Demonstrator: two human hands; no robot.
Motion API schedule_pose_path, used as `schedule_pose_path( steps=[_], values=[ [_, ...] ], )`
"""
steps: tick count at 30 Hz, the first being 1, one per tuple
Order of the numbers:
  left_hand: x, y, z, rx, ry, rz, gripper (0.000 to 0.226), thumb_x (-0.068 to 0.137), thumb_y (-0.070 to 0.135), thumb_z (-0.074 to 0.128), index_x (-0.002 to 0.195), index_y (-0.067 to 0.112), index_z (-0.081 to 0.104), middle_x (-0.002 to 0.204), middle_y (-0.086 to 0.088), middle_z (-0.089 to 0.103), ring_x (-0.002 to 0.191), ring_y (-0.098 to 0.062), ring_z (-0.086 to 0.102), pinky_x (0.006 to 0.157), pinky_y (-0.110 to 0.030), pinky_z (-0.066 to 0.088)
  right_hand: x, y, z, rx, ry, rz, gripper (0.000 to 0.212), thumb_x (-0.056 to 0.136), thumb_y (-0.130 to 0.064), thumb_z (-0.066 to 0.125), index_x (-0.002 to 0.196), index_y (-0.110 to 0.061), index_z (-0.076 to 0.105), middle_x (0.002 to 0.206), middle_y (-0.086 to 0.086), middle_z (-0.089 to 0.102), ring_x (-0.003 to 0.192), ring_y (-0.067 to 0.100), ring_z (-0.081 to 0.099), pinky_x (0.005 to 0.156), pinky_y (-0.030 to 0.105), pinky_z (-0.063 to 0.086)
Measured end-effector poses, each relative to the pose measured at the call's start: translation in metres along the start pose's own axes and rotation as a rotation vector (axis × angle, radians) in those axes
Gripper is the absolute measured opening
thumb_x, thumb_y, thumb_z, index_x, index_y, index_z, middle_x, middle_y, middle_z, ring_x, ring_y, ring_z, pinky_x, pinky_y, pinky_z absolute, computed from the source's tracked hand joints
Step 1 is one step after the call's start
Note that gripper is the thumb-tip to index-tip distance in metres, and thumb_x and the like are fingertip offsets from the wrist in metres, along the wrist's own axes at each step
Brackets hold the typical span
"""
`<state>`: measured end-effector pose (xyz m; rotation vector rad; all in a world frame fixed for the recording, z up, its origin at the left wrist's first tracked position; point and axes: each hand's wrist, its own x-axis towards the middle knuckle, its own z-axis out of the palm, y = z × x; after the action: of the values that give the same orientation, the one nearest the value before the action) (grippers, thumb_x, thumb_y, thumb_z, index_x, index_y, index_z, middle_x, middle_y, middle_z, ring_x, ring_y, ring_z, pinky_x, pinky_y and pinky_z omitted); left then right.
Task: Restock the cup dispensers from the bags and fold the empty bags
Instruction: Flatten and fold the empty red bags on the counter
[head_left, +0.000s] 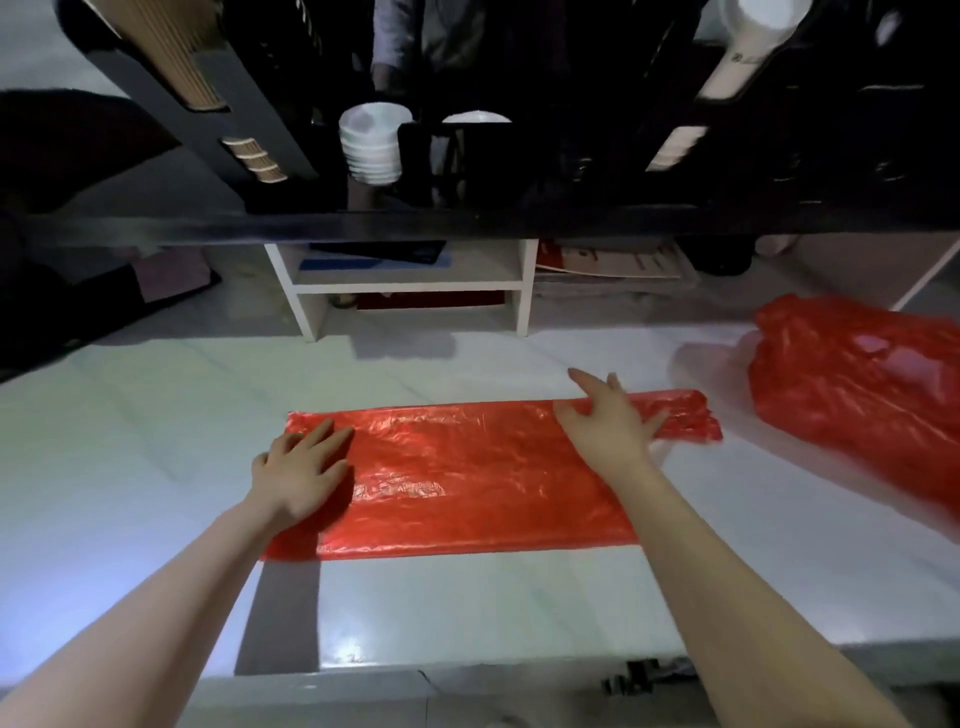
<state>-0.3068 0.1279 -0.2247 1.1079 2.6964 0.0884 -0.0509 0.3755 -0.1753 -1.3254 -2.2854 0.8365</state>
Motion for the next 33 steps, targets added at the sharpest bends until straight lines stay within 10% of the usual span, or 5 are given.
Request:
schedule_pose_path(
  steps=[6,10,18,24,33],
  values=[
    [0.010,-0.008,-0.005,0.143,0.163,0.086,0.053,0.090,0.052,0.046,0.141,0.042,0.035,0.159,0.004,0.013,0.143,-0.033,0.009,0.110,-0.053,0.013,-0.085,-0.014,0.066,-0.288,-0.235,-0.235,0.054,0.087,-0.049,0.050,0.140,-0.042,0.037,0.160,-0.004,0.012,0.147,0.018,-0.006,0.108,0.062,-0.012],
    [0.021,-0.027,-0.006,0.151,0.034,0.164,0.056,0.093,0.060,0.030,0.146,0.040,0.025,0.155,0.004,0.023,0.142,-0.028,0.018,0.112,-0.054,0.011,-0.124,0.005,0.075,-0.549,-0.117,-0.053,0.054,0.094,-0.055,0.030,0.146,-0.043,0.022,0.160,-0.002,-0.012,0.143,0.027,-0.023,0.105,0.063,-0.017],
    [-0.015,-0.038,-0.002,-0.030,0.164,0.405,0.039,0.093,0.044,0.048,0.127,0.028,0.058,0.104,-0.010,0.053,0.101,-0.034,0.050,0.090,-0.042,0.037,-0.181,-0.020,0.085,-0.494,-0.070,-0.056,0.053,0.096,-0.052,0.032,0.147,-0.042,0.021,0.160,-0.004,-0.010,0.145,0.019,-0.014,0.115,0.045,-0.007],
    [-0.051,-0.032,0.004,-0.375,0.035,0.283,0.051,0.087,0.042,0.060,0.134,0.025,0.047,0.120,-0.011,0.048,0.103,-0.036,0.057,0.085,-0.036,0.044,-0.222,-0.027,0.103,-0.524,-0.144,-0.033,0.057,0.095,-0.059,0.028,0.148,-0.042,0.018,0.160,-0.005,-0.005,0.146,0.015,-0.004,0.116,0.044,-0.002],
    [-0.094,-0.005,0.016,-0.259,-0.098,0.570,0.047,0.088,0.048,0.054,0.131,0.031,0.050,0.121,0.001,0.062,0.111,-0.024,0.056,0.089,-0.035,0.046,-0.235,-0.001,0.052,-0.446,-0.035,0.235,0.061,0.095,-0.059,0.027,0.149,-0.034,0.020,0.160,0.002,0.007,0.147,0.024,-0.001,0.114,0.055,0.002]
  ],
)
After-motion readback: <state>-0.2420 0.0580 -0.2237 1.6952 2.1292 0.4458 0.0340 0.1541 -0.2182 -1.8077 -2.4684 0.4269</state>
